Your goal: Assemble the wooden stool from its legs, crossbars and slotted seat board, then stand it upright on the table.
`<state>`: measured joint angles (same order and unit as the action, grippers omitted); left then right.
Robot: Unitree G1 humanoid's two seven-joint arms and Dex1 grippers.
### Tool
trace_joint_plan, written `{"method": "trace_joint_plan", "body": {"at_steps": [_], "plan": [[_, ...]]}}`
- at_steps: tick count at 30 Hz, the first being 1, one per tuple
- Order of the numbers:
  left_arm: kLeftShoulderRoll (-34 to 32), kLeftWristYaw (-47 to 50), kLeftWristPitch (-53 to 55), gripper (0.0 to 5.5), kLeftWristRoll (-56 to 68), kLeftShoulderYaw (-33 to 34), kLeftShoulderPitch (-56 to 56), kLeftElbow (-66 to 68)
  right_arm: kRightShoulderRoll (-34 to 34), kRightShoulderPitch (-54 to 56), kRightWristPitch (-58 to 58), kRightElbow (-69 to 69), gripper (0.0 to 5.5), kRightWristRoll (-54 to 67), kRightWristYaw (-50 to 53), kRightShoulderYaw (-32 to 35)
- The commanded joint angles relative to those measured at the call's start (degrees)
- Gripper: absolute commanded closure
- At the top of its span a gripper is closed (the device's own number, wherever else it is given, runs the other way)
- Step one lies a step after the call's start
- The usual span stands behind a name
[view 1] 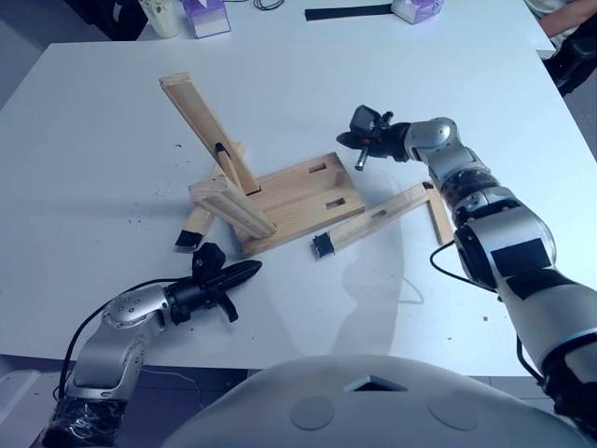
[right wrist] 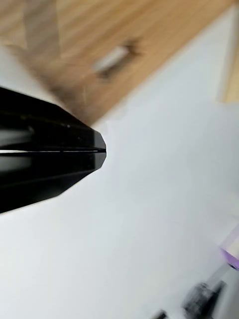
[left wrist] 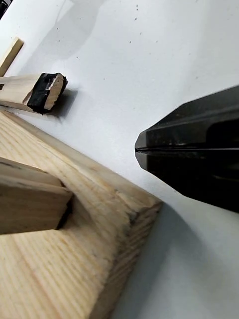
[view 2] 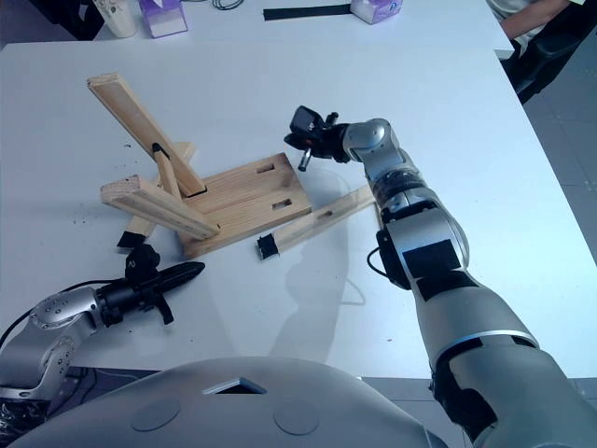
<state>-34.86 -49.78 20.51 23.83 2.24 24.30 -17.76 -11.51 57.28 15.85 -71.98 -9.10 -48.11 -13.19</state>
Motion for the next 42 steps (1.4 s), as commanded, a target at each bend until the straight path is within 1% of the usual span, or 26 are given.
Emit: {"method": "trace_joint_plan", "body": {"at_steps": [1,4,8,14,20,23,29,33,37,42], "plan": [[-0.02,0.92,0.45,5.49,-1.77,-1.7,-0.72,1.53,2.19,-0.14,-1.48,-0.75,5.5,0.81,-3.22,1.22],[0.18,1.5,-0.11,5.49,-2.24,-1.85,-0.95,2.42,2.81,-1.49,-3.29,-1.07,5.5,-0.61,-7.8,-0.22],[-0.02,2.46,0.13,5.49,-2.07,-1.56,-2.19,2.33,1.91,-2.89,-5.58,-1.01,5.5,-2.43,-12.76,-2.0],[0.79,3.6,0.2,5.49,-1.7,-1.75,-3.43,2.48,0.75,-3.78,-8.84,-0.75,5.5,-2.46,-16.11,-1.98],[3.19,6.27,0.33,5.49,-1.67,-1.46,-7.91,3.85,-1.71,-4.33,-11.47,0.74,5.5,-0.12,-22.79,-0.16],[4.33,7.42,0.86,5.49,-0.85,-0.44,-10.14,4.31,-2.65,-4.62,-12.74,1.28,5.5,0.55,-25.02,0.28],[5.51,8.92,0.94,5.49,-2.07,-1.18,-14.1,7.18,-4.84,-7.03,-14.59,3.63,5.5,2.58,-28.54,1.45],[5.75,8.77,-0.24,5.49,-4.21,-2.75,-16.89,11.04,-5.72,-11.21,-16.36,8.41,5.5,4.46,-30.98,1.8],[6.2,8.43,-0.59,5.49,-4.95,-3.04,-19.3,13.47,-6.57,-15.91,-18.58,14.9,5.5,5.68,-32.12,0.78],[5.82,6.47,-2.08,5.49,-6.42,-4.12,-23.51,17.89,-8.7,-22.42,-23.2,27.28,5.5,7.57,-34.11,-0.95]]}}
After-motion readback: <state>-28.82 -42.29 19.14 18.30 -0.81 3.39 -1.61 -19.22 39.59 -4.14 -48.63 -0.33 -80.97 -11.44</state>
